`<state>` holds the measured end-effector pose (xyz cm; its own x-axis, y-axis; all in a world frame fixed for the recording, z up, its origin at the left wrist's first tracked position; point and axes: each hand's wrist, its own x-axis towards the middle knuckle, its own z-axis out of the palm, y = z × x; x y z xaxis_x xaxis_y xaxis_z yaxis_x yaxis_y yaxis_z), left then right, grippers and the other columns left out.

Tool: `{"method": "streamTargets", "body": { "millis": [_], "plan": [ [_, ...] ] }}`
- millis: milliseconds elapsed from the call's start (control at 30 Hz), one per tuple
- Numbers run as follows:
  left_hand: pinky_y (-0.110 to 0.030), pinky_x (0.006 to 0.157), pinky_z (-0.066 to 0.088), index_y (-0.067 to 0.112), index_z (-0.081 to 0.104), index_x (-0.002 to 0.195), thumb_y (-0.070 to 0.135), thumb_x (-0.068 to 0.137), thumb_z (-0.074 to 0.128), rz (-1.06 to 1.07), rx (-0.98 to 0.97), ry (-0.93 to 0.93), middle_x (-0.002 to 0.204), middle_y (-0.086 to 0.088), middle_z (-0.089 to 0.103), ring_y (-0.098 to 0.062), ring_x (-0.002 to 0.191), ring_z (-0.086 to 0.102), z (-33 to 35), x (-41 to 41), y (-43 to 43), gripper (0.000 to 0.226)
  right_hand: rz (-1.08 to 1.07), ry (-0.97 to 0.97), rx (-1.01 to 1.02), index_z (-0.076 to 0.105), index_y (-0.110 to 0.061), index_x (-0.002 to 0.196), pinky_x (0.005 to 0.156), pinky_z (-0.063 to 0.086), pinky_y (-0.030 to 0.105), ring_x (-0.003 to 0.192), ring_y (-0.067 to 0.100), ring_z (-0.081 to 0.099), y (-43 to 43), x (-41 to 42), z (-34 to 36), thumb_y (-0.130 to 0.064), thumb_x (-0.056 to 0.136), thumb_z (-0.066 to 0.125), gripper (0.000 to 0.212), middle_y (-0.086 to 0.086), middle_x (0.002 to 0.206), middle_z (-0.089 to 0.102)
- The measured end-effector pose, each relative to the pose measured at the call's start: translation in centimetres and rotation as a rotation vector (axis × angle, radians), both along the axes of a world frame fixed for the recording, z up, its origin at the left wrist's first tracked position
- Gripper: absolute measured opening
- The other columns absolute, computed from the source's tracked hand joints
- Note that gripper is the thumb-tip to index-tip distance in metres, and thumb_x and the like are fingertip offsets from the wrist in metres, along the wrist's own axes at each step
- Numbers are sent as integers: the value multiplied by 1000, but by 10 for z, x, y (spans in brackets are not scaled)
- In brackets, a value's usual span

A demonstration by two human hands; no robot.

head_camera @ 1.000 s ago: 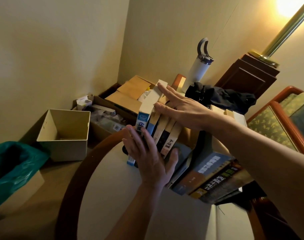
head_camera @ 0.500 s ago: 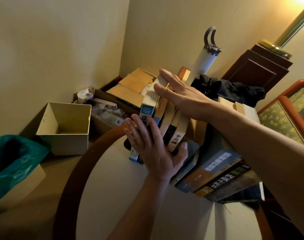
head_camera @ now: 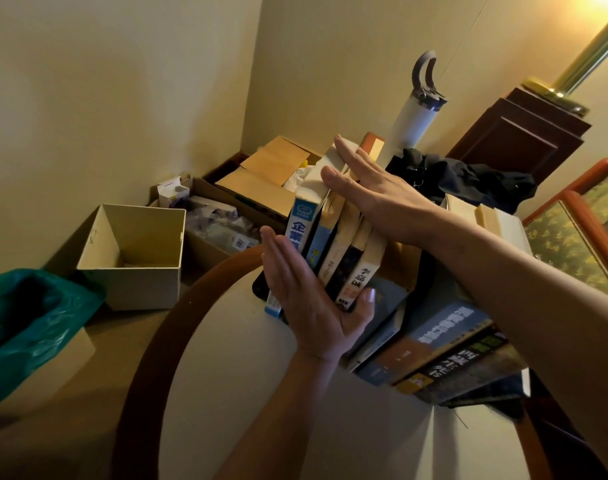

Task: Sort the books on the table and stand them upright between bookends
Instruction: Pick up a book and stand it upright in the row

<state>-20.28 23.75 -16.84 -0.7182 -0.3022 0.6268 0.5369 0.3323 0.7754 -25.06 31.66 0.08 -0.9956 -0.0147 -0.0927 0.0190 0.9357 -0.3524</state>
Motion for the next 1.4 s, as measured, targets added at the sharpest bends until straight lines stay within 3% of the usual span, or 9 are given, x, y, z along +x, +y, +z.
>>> {"method": "streamTargets", "body": {
  "millis": [133, 367, 567, 667, 733, 833, 1067, 1233, 1400],
  "plan": [
    [-61, 114, 27, -12, 11, 147, 77, 87, 26, 2, -4, -3, 157, -36, 12, -45, 149, 16, -1, 0, 3, 109, -1, 7, -10, 0, -51, 155, 120, 11, 46, 154, 25, 7, 1, 1, 1, -81, 87, 26, 78, -5, 167, -3],
    [-53, 118, 23, 8, -5, 157, 77, 87, 23, 4, -16, 51, 160, -29, 10, -41, 150, 16, -3, -4, 5, 103, -14, -40, -39, 7, -48, 156, 117, 20, 43, 150, 23, 19, -1, 0, 11, -74, 91, 31, 74, -7, 167, 7],
    [-65, 111, 27, -1, 2, 155, 76, 87, 22, 6, -50, 61, 158, -33, 11, -44, 149, 16, -8, -5, 4, 105, -12, -34, -80, 3, -47, 156, 122, 8, 53, 153, 21, 8, 0, -9, 20, -74, 89, 32, 78, -8, 167, 2],
    [-67, 110, 27, 0, 0, 156, 76, 87, 20, 31, -51, 53, 158, -32, 11, -45, 149, 15, -8, -6, 6, 104, -7, -50, 0, 7, -46, 157, 118, 14, 42, 152, 23, 12, -1, -9, 20, -69, 93, 32, 72, -9, 167, 2],
    [-67, 110, 27, 5, -7, 157, 76, 87, 19, 46, -61, 68, 158, -30, 11, -45, 149, 15, -9, -7, 7, 103, -14, -40, 12, 10, -44, 157, 105, 22, 32, 149, 23, 18, -1, -8, 20, -66, 95, 34, 70, -10, 167, 7],
    [-67, 111, 26, 6, -9, 156, 77, 86, 19, 65, -76, 59, 157, -30, 11, -46, 149, 14, -11, -9, 9, 104, -8, -45, 25, 8, -43, 157, 94, 19, 28, 149, 22, 18, 2, -8, 19, -65, 96, 33, 70, -9, 167, 7],
    [-68, 113, 22, 4, -9, 156, 79, 87, 20, 55, -91, 43, 158, -30, 9, -47, 149, 12, -11, -12, 11, 106, 3, -55, 10, 3, -40, 158, 97, 18, 27, 149, 18, 16, 3, -10, 17, -64, 96, 30, 72, -10, 166, 5],
    [-70, 112, 21, -15, 10, 145, 76, 89, 22, 55, -46, -7, 156, -34, 9, -50, 148, 11, -9, -9, 11, 108, 7, -62, -3, -1, -44, 157, 108, 16, 32, 152, 20, 7, 6, -10, 13, -69, 94, 27, 74, -11, 167, -6],
    [-70, 111, 24, -16, 13, 143, 78, 89, 19, 87, -56, -14, 155, -35, 12, -52, 147, 14, -8, -10, 13, 109, 5, -66, 6, -2, -46, 156, 119, 12, 42, 153, 22, 5, 5, -14, 9, -74, 90, 26, 77, -8, 167, -8]
  ]
}}
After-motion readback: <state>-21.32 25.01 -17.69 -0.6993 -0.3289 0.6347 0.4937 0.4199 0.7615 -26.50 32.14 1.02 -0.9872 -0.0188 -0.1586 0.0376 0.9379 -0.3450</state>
